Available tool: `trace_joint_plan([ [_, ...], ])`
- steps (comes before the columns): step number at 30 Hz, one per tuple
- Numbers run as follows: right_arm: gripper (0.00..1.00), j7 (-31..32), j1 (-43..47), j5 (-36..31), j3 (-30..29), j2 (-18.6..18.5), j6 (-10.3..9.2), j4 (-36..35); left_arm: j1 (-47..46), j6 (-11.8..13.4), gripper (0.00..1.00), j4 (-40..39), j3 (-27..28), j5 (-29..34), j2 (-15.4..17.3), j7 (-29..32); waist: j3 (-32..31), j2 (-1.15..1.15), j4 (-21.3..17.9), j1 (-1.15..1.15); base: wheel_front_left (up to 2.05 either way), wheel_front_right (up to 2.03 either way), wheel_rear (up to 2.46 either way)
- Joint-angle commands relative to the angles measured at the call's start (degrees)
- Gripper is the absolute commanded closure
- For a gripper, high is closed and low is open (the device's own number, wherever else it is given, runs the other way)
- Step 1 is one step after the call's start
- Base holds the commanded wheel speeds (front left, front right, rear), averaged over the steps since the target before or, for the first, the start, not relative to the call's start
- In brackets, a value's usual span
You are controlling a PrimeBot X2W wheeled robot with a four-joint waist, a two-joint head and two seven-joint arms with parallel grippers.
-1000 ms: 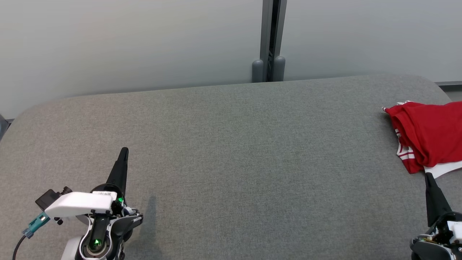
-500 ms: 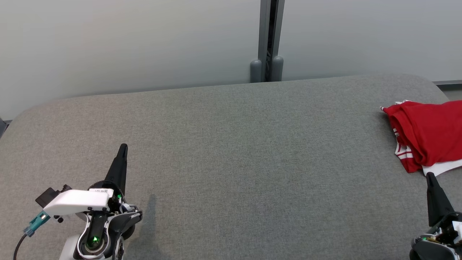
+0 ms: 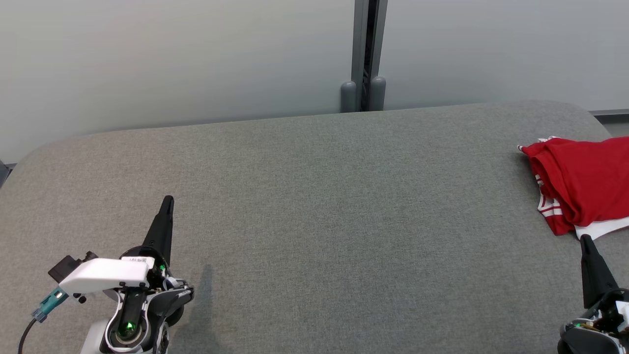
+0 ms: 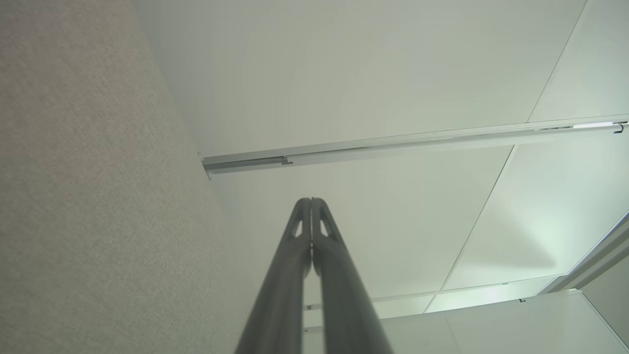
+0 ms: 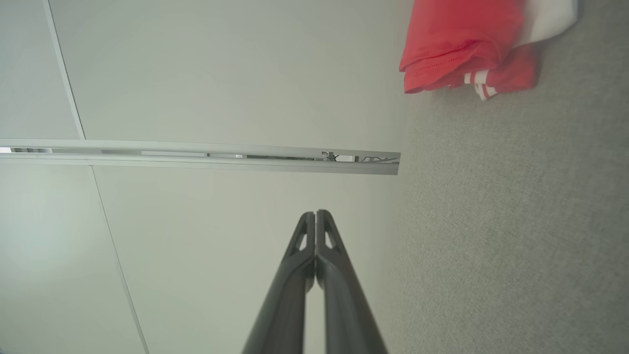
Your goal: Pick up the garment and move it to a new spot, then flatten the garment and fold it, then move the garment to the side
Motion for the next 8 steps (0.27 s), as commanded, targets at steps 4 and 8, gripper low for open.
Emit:
trace_joint_plan([
  [4, 1.00, 0.21, -0.30, 0.16, -0.21, -0.15, 0.00, -0.21, -0.76, -0.20, 1.00, 0.00, 0.18, -0.31, 0.34, 0.07, 0.00, 0.00, 0.00, 0.00, 0.00, 0.00, 0.00],
  [8, 1.00, 0.21, -0.30, 0.16, -0.21, -0.15, 0.00, -0.21, -0.76, -0.20, 1.00, 0.00, 0.16, -0.28, 0.34, 0.06, 0.00, 0.00, 0.00, 0.00, 0.00, 0.00, 0.00],
])
